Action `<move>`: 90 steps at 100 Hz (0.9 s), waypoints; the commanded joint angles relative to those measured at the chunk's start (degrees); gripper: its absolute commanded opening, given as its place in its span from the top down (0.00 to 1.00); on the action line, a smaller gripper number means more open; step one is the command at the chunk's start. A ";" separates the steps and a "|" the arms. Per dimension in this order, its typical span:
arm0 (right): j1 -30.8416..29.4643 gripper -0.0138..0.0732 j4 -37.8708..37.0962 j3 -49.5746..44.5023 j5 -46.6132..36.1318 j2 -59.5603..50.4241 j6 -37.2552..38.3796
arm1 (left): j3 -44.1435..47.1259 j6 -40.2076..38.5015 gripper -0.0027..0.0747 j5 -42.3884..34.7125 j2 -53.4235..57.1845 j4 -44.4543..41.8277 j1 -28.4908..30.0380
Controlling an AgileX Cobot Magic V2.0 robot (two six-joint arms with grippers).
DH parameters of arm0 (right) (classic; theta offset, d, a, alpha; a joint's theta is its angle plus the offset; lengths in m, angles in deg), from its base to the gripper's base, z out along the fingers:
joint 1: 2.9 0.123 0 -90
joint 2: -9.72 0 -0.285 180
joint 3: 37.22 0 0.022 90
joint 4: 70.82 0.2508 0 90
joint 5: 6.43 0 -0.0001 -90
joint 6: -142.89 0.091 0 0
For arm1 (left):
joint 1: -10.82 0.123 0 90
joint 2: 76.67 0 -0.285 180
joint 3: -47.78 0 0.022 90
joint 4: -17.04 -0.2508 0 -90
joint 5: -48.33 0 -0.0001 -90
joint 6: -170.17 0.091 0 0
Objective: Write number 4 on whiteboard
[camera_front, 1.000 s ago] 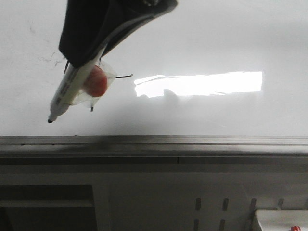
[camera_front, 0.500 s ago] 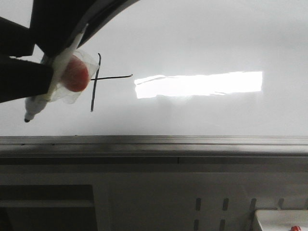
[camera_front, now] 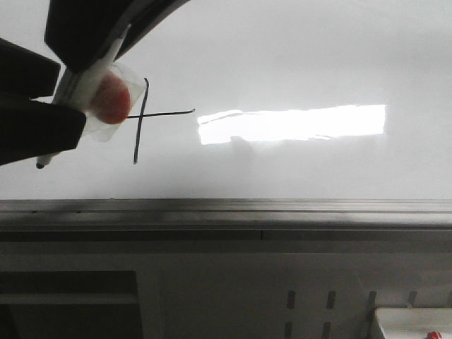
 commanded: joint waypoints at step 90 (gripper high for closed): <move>0.18 0.62 0.87 2.16 -4.54 -2.24 -1.66 | -1.58 -0.48 0.99 -2.12 0.15 0.97 0.29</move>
